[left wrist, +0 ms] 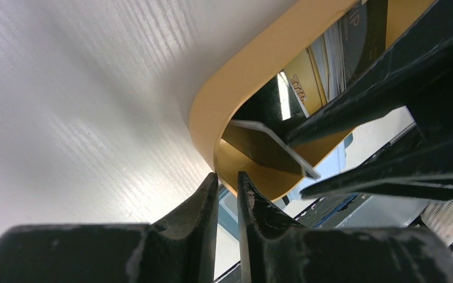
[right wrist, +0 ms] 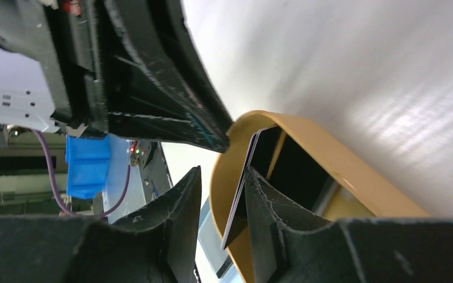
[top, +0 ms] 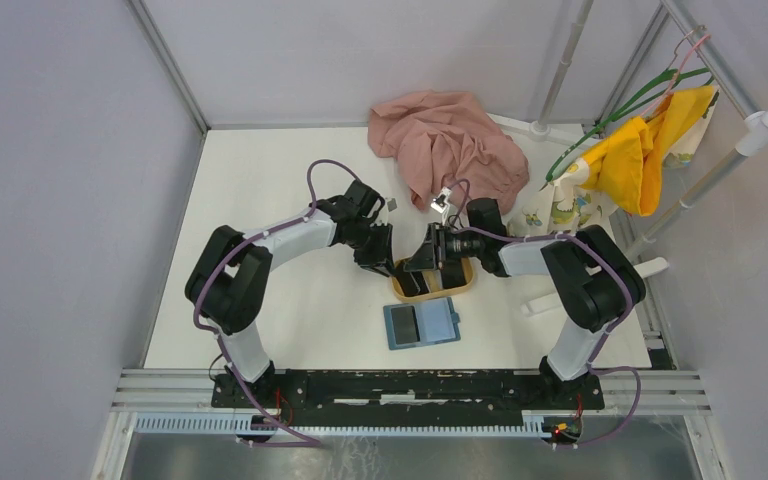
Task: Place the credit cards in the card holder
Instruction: Pick up the credit card from the storage box.
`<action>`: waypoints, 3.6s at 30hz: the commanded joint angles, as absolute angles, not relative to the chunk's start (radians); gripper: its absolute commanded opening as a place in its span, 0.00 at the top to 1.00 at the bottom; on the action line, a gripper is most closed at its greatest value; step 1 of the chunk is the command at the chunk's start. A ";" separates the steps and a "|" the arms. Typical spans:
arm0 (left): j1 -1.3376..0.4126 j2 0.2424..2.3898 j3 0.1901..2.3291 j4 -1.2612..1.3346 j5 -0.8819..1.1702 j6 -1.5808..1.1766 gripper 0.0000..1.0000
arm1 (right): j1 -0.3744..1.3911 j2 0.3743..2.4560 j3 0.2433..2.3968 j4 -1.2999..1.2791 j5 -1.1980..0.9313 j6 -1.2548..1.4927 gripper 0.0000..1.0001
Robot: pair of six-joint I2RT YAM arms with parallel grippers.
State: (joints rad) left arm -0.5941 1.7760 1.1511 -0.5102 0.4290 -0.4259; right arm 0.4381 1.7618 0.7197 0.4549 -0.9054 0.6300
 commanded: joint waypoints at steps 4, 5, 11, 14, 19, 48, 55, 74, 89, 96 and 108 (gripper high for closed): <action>-0.603 1.789 1.193 -0.424 0.498 -0.449 0.76 | 0.474 1.777 0.775 0.308 -0.905 0.476 0.60; -0.604 1.790 1.193 -0.423 0.498 -0.449 0.76 | 0.477 1.782 0.785 0.273 -0.881 0.448 0.60; -0.603 1.793 1.193 -0.423 0.501 -0.449 0.76 | 0.482 1.782 0.819 0.176 -0.815 0.363 0.52; -0.603 1.795 1.193 -0.423 0.504 -0.449 0.76 | 0.483 1.781 0.839 0.121 -0.774 0.314 0.50; -0.603 1.795 1.195 -0.423 0.505 -0.448 0.76 | 0.483 1.795 0.877 0.038 -0.711 0.254 0.49; -0.603 1.792 1.198 -0.425 0.509 -0.446 0.76 | 0.417 1.799 0.892 0.037 -0.884 0.337 0.52; -0.602 1.791 1.198 -0.424 0.510 -0.444 0.76 | 0.382 1.772 0.893 0.038 -0.933 0.344 0.56; -0.602 1.789 1.198 -0.417 0.531 -0.442 0.75 | 0.468 1.820 0.925 -0.073 -0.757 0.225 0.53; -0.601 1.793 1.198 -0.416 0.540 -0.440 0.75 | 0.464 1.806 0.943 -0.081 -0.835 0.238 0.81; -0.602 1.792 1.198 -0.415 0.544 -0.440 0.74 | 0.402 1.794 0.924 -0.048 -0.887 0.277 0.99; -0.602 1.792 1.200 -0.415 0.551 -0.440 0.74 | 0.368 1.805 0.905 -0.008 -0.976 0.310 0.79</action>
State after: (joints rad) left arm -0.5980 1.7908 1.1625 -0.4454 0.5186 -0.4255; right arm 0.3786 1.8240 0.9073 -0.0536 -0.9222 0.2955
